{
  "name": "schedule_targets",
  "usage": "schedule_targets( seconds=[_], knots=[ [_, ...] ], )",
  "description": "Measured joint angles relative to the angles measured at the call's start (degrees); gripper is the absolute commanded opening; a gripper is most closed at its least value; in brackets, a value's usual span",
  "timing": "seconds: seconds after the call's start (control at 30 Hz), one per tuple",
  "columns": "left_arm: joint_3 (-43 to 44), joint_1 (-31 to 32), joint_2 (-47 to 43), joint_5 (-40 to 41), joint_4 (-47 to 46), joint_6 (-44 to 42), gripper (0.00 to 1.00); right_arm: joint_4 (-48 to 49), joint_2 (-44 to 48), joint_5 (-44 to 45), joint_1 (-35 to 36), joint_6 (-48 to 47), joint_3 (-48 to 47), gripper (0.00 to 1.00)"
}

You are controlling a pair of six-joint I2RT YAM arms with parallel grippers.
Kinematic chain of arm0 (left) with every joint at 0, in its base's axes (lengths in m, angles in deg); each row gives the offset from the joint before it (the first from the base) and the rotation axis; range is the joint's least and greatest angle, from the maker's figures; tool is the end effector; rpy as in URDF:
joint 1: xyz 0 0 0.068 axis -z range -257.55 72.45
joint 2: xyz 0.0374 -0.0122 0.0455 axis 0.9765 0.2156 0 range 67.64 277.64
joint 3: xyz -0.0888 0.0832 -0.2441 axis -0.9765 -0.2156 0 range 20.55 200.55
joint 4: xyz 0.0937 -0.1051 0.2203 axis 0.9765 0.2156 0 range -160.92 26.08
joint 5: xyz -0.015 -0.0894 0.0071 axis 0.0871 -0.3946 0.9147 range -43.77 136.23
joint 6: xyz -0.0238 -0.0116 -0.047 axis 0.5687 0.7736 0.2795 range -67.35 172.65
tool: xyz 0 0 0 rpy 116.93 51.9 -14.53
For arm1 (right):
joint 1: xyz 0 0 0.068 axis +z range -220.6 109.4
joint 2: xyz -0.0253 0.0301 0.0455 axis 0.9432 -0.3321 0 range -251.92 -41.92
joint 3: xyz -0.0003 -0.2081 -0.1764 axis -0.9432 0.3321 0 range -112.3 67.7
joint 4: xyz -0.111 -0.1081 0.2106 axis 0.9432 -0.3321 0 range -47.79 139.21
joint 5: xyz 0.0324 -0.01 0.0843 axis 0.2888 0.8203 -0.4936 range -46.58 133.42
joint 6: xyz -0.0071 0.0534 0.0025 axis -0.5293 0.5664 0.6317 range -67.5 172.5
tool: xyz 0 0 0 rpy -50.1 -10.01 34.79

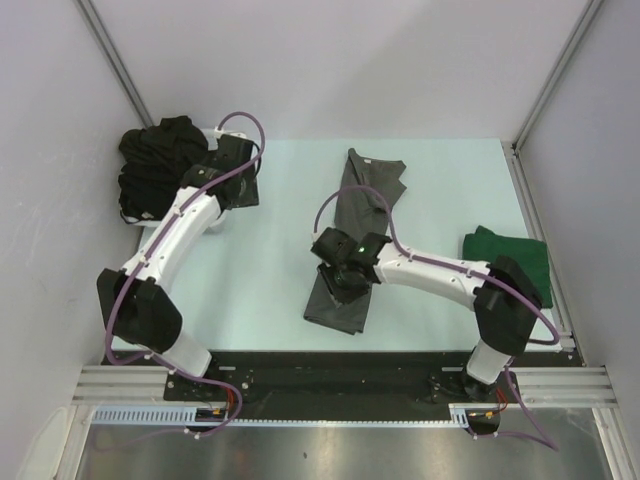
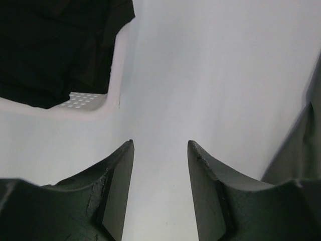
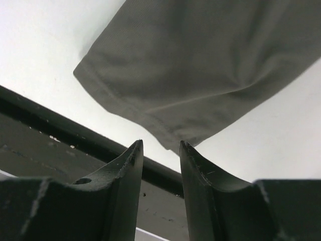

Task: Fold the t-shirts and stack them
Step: Rotate the tshirt 90 degrees

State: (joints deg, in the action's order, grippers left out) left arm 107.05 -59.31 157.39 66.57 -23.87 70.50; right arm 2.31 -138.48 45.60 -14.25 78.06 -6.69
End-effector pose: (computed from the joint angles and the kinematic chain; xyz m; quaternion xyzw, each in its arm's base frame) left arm 0.3224 -0.0932 0.3408 -0.0568 0.9260 0.0544 0.3692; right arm 0.1889 0.2812 0.2366 -0.2577 0.9488 0.1050 0.1495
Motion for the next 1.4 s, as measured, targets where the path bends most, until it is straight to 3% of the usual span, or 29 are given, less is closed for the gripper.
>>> schedule_targets(
  seconds=[0.17, 0.23, 0.27, 0.33, 0.63, 1.4],
  knots=[
    [-2.1, 0.2, -0.5, -2.2, -0.6, 0.2, 0.52, 0.3, -3.4, 0.0, 2.4, 0.4, -0.4, 0.40],
    [-2.6, 0.3, -0.6, -3.1, -0.7, 0.2, 0.52, 0.4, -5.6, 0.1, 2.6, 0.3, -1.5, 0.29],
    [-2.9, 0.3, -0.7, -3.6, -0.9, 0.2, 0.52, 0.4, -7.0, 0.3, 2.6, 0.2, -2.3, 0.15],
    [-3.3, 0.3, -1.0, -4.3, -1.2, 0.2, 0.52, 1.0, -9.0, 0.9, 2.5, -0.4, -3.9, 0.01],
    [-4.6, 0.3, -2.9, -5.5, -1.9, 0.1, 0.53, 2.4, -13.7, 2.2, 1.4, -2.5, -9.6, 0.00],
    [-6.3, 0.3, -3.3, -5.4, -2.4, 0.1, 0.53, 9.2, -18.7, -1.8, -0.7, -3.6, -7.4, 0.00]
  ],
)
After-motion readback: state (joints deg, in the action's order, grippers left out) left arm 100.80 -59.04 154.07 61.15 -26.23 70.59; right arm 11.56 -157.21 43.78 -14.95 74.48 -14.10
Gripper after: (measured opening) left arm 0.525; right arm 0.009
